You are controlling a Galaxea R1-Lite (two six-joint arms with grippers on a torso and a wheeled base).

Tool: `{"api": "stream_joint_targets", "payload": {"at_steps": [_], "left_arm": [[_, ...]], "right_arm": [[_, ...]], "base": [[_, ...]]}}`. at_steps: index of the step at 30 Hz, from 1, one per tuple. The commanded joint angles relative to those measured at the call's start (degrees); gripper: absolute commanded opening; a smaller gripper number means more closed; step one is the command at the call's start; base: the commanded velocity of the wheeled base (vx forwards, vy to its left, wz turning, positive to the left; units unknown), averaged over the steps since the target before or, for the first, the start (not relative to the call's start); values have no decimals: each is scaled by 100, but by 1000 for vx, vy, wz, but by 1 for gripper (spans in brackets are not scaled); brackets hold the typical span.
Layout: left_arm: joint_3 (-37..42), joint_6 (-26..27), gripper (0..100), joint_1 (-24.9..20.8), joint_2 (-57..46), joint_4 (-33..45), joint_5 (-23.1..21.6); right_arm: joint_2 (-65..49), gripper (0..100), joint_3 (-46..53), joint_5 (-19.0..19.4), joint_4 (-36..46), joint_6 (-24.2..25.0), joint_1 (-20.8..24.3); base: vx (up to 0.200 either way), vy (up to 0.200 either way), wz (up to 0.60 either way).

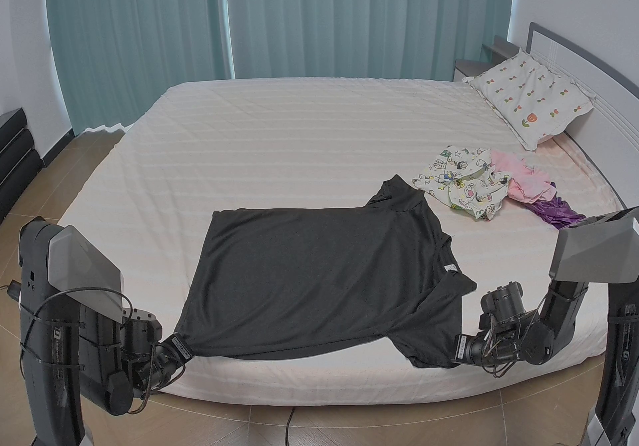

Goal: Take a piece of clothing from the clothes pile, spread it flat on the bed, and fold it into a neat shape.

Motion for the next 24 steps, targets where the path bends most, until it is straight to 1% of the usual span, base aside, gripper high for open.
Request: {"api": "stream_joint_targets", "payload": {"at_steps": [1, 5, 7, 10, 13, 14, 15, 16, 20, 23, 24], "left_arm": [[42, 4, 0, -5, -30, -102, 2], [68, 4, 0, -5, -109, -102, 11], [182, 30, 0, -23, -425, -102, 19], [341, 101, 0, -49, -698, -102, 19], [508, 268, 0, -111, -856, -102, 19], [648, 575, 0, -146, -962, -102, 37], [675, 628, 0, -146, -988, -102, 37], [763, 795, 0, -146, -1093, -102, 37], [815, 883, 0, -163, -1120, -102, 107], [815, 883, 0, -172, -1129, 109, 248], [815, 901, 0, -181, -1199, 443, 353]], "right_arm": [[-519, 0, 29, 31, 314, -39, -194], [-678, 0, 143, 39, 472, -101, -273], [-1038, 0, 433, 48, 692, -320, -457], [-1266, 0, 714, 39, 692, -452, -580], [-1407, 0, 908, 39, 674, -487, -580], [-1495, 0, 952, 31, 692, -479, -580], [-1521, 0, 969, 22, 692, -479, -580], [-1592, 0, 987, -4, 709, -479, -589], [-1794, 0, 1110, -13, 815, -487, -563], [-1908, 0, 1198, -13, 850, -479, -545], [-2014, 0, 1277, -22, 859, -443, -528]], "base": [[0, 0, 0], [0, 0, 0], [0, 0, 0], [0, 0, 0], [0, 0, 0], [0, 0, 0], [0, 0, 0], [0, 0, 0], [0, 0, 0], [0, 0, 0], [0, 0, 0]]}}
